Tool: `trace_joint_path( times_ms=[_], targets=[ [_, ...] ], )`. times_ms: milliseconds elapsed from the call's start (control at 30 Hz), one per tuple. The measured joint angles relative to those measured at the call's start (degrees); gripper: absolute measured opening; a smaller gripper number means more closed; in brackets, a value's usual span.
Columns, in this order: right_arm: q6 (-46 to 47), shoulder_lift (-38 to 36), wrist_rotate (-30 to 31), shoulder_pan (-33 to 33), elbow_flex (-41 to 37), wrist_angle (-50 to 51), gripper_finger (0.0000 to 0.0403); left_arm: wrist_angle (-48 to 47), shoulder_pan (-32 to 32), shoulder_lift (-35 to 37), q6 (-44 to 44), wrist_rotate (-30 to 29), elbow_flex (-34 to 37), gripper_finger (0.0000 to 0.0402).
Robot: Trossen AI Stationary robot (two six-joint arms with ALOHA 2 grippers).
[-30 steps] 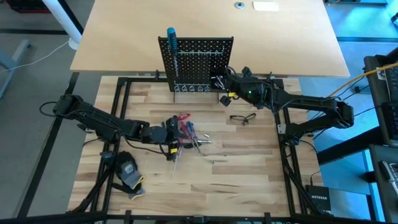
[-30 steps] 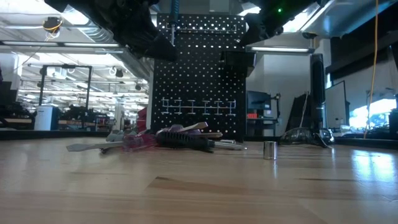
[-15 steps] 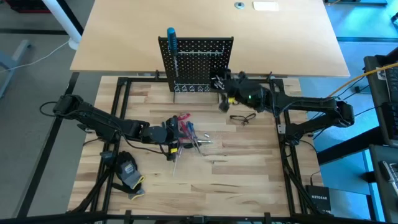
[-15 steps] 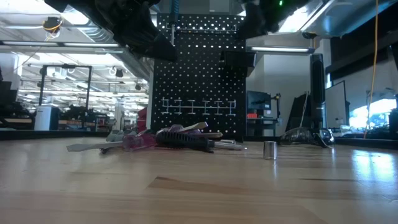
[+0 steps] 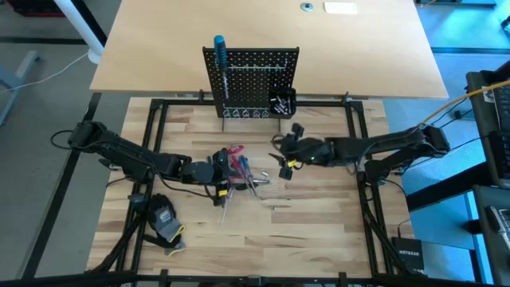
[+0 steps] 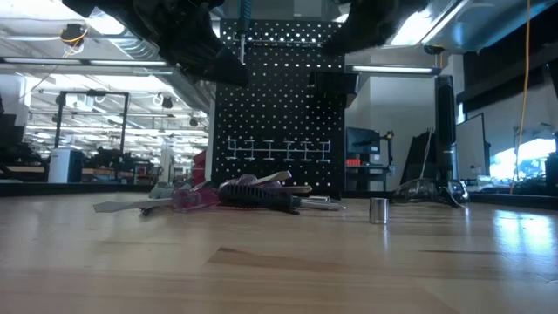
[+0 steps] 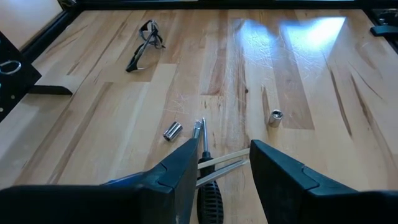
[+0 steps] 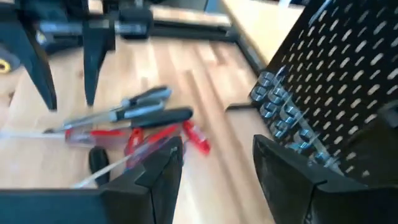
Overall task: Hang tools onto peg board
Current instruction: Put the silver socket into the black bin on the peg board
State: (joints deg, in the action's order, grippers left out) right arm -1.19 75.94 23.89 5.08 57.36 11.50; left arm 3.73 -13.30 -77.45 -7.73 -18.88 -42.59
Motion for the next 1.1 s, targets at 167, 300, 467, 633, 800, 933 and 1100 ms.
trace_joint_path(
  times_ms=[167, 300, 467, 633, 800, 933, 1100],
  targets=[
    [4.68, 4.49, -7.48, 0.17, -4.07, -2.48, 0.0197, -0.07, 0.0, 0.0, 0.0, -0.01, 0.0, 0.0136],
    [6.76, 8.03, -9.98, 0.17, -8.35, -9.72, 0.0197, -0.09, 0.0, 0.0, 0.0, 0.0, 0.0, 0.0136],
    [8.48, 12.63, -11.07, 0.17, -11.25, -14.95, 0.0197, -0.03, 0.0, 0.0, 0.0, -0.01, 0.0, 0.0136],
    [8.76, 17.84, -10.52, 0.15, -11.4, -15.89, 0.0197, -0.03, 0.0, 0.0, 0.0, 0.0, 0.0, 0.0136],
    [9.09, 21.88, -10.0, 0.15, -11.4, -19.96, 0.0197, -0.12, 0.0, 0.0, 0.0, -0.01, 0.0, 0.0136],
    [8.69, 23.53, -8.94, -0.32, -11.4, -21.18, 0.0197, -0.08, 0.0, 0.0, 0.0, 0.01, 0.0, 0.0136],
    [10.41, 23.54, -9.19, -2.38, -11.71, -21.23, 0.0197, -0.12, 0.0, 0.0, 0.0, -0.02, 0.0, 0.0136]
  ],
)
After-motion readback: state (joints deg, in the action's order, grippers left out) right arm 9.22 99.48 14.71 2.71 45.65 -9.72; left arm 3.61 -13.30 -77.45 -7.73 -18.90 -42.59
